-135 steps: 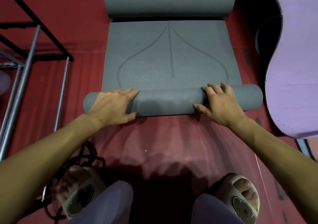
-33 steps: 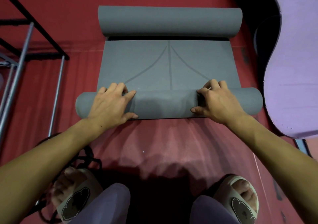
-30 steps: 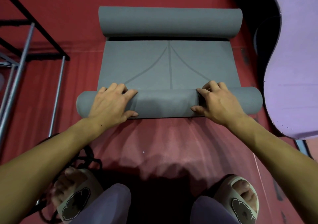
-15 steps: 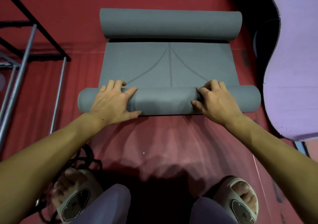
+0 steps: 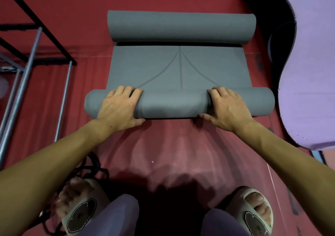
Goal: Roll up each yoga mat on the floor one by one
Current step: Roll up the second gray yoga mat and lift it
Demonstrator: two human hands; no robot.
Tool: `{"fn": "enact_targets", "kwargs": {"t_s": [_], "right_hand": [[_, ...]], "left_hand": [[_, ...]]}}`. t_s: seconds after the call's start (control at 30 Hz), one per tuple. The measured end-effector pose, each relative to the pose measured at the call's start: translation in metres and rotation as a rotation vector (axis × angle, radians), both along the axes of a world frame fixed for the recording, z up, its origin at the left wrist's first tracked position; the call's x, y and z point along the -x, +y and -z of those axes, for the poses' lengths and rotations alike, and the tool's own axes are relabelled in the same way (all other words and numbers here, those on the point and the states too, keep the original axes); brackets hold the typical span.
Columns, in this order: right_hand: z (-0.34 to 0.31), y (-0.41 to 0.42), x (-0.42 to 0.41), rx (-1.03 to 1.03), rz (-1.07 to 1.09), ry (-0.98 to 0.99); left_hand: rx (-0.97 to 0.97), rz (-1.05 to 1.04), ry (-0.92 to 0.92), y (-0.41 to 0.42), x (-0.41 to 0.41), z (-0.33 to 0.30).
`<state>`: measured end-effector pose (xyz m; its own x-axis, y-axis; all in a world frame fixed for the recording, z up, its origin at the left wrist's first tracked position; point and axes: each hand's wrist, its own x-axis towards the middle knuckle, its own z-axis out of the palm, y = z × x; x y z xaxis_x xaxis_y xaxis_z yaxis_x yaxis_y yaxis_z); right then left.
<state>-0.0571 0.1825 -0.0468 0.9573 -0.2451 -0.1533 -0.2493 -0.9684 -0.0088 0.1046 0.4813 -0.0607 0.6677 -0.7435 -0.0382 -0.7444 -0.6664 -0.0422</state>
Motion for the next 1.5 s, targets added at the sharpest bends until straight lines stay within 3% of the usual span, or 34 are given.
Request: {"fn": "enact_targets", "kwargs": {"t_s": [0.23, 0.47, 0.97, 1.27, 1.5], "right_hand": [[0.011, -0.009, -0.005, 0.075, -0.013, 0.057], [0.018, -0.011, -0.012, 0.126, -0.006, -0.005], [-0.011, -0.010, 0.022, -0.226, 0.006, 0.530], [-0.012, -0.009, 0.015, -0.299, 0.123, 0.515], [-0.021, -0.002, 0.001, -0.221, 0.182, 0.397]], "left_hand": [[-0.104, 0.027, -0.034, -0.003, -0.015, 0.012], [-0.032, 0.033, 0.011, 0.000, -0.022, 0.008], [-0.231, 0.144, 0.599, 0.021, -0.004, -0.004], [-0.165, 0.081, 0.719, 0.023, -0.009, -0.008], [0.074, -0.078, 0.703, 0.033, -0.024, -0.005]]}}
